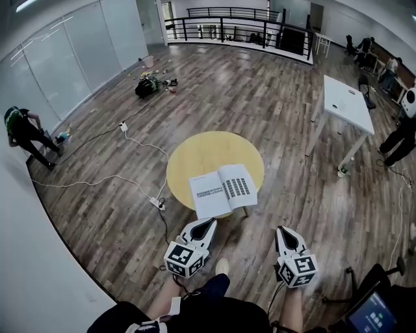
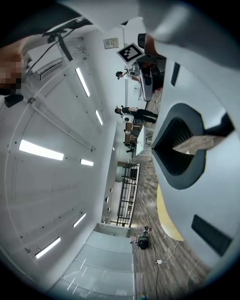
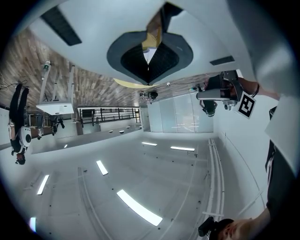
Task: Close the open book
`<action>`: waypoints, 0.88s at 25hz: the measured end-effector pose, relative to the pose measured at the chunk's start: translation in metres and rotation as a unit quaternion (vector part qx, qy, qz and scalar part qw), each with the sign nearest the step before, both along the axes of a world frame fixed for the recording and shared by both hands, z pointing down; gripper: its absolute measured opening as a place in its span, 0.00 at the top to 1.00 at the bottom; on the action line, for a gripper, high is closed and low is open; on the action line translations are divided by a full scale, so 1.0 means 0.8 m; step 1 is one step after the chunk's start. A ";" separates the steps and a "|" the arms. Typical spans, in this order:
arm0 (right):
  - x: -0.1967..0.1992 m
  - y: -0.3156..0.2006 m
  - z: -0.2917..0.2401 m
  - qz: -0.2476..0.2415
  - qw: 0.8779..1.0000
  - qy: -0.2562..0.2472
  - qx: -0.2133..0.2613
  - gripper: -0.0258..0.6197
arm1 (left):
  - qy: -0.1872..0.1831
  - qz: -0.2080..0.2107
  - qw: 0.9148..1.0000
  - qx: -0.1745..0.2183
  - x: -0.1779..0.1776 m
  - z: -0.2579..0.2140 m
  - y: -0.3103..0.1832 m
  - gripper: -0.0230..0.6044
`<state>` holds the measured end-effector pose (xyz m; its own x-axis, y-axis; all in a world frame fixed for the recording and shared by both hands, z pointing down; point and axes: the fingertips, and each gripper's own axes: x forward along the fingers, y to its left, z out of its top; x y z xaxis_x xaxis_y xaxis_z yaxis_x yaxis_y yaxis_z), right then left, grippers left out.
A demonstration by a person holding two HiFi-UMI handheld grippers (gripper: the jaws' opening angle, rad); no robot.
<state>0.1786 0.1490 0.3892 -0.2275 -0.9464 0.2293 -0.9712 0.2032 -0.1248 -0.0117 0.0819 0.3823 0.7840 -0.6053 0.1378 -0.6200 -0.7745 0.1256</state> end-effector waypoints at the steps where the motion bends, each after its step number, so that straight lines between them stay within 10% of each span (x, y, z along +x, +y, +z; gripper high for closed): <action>1: -0.001 -0.021 0.000 -0.004 1.000 -0.001 -0.001 0.96 | 0.000 -0.005 1.000 -0.002 -0.002 0.000 -0.019 0.97; 22: 0.014 -0.249 0.020 -0.085 0.996 -0.013 -0.029 0.96 | -0.006 -0.097 0.995 -0.036 -0.010 0.024 -0.195 0.97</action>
